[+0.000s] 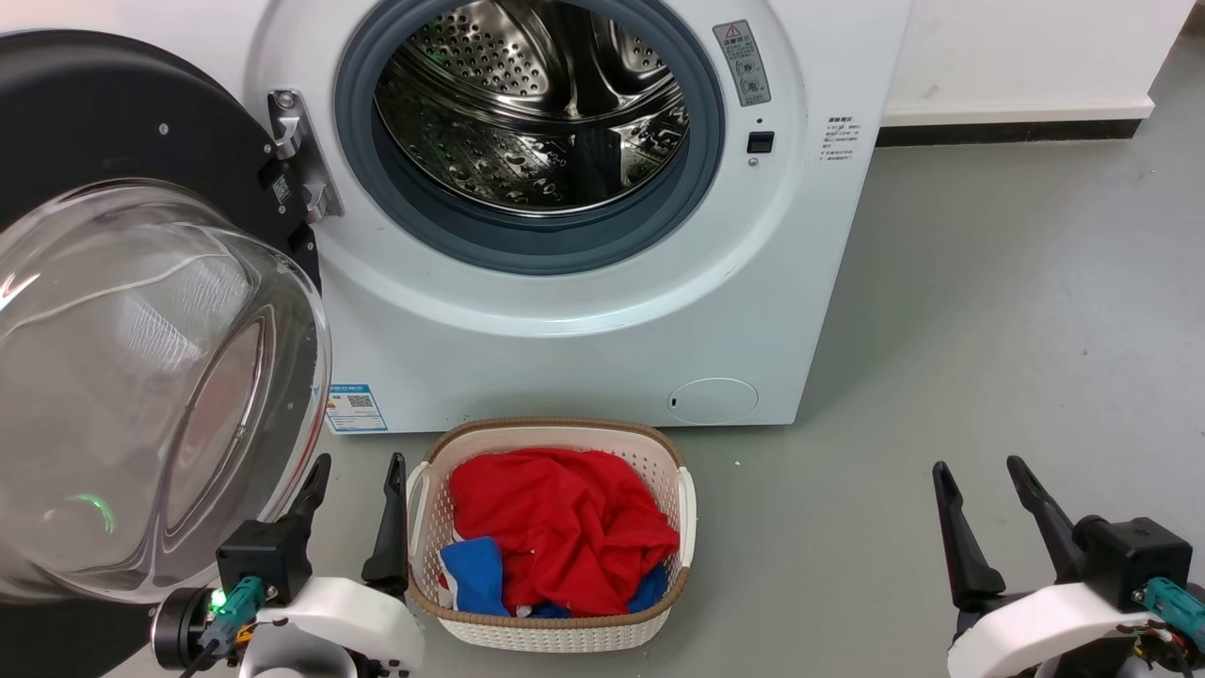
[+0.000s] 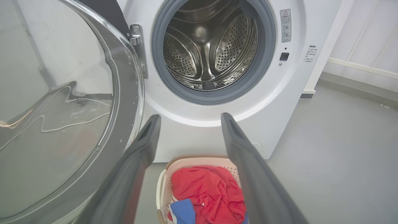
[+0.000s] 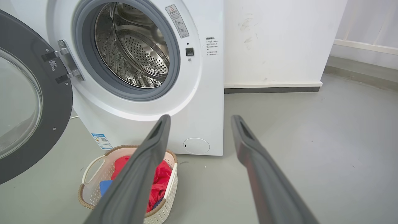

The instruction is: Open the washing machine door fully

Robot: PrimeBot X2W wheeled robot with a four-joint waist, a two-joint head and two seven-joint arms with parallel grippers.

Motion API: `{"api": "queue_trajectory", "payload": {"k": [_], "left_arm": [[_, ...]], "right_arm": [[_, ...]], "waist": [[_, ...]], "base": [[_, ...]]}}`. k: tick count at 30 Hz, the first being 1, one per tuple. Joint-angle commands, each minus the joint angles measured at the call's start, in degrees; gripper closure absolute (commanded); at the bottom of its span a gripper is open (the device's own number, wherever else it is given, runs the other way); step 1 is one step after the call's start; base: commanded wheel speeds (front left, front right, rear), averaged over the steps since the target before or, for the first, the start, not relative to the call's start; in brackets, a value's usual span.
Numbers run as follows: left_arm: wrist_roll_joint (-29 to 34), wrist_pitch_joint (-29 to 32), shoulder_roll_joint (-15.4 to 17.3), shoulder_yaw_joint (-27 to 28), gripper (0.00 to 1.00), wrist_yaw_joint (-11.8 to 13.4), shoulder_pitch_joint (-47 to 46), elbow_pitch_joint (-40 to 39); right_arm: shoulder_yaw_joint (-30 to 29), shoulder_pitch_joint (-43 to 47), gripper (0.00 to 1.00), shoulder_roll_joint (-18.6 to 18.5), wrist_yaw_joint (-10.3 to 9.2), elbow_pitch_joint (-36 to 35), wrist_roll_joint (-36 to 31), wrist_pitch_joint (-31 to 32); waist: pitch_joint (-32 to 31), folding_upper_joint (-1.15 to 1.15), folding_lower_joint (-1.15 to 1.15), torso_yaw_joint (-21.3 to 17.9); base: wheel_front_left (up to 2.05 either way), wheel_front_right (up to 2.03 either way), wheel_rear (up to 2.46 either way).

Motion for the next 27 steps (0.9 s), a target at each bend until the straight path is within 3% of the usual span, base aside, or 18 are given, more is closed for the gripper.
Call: {"api": "queue_trajectory", "payload": {"k": [1, 5, 6, 27], "left_arm": [[0.21, -0.28, -0.04, 0.21, 0.00, 0.26, 0.35, -0.16], [0.30, -0.32, -0.11, 0.50, 0.00, 0.35, 0.61, -0.41], [0.00, -0.06, -0.07, 0.48, 1.00, 0.09, 0.14, -0.32], [-15.39, 4.94, -4.91, 7.46, 1.00, -5.75, 0.39, 1.66]], "right_arm": [[-0.01, 0.05, 0.00, -0.11, 0.01, -0.25, -0.40, -0.35], [0.03, 0.14, 0.00, -0.07, 0.01, -0.46, -0.91, -0.37], [0.04, 0.00, 1.00, 0.01, 0.00, -0.17, -0.54, -0.06], [-1.23, -2.27, 1.00, 0.23, 0.00, 4.22, 20.72, 1.85]], "waist": [[-0.01, 0.00, 0.00, -0.02], [-0.04, 0.00, 0.00, -0.10], [-0.05, 0.00, 0.00, -0.10], [0.06, 0.00, 0.00, 0.24]], "base": [[0.00, 0.00, 0.00], [0.00, 0.00, 0.00], [0.00, 0.00, 0.00], [0.00, 0.00, 0.00]]}}
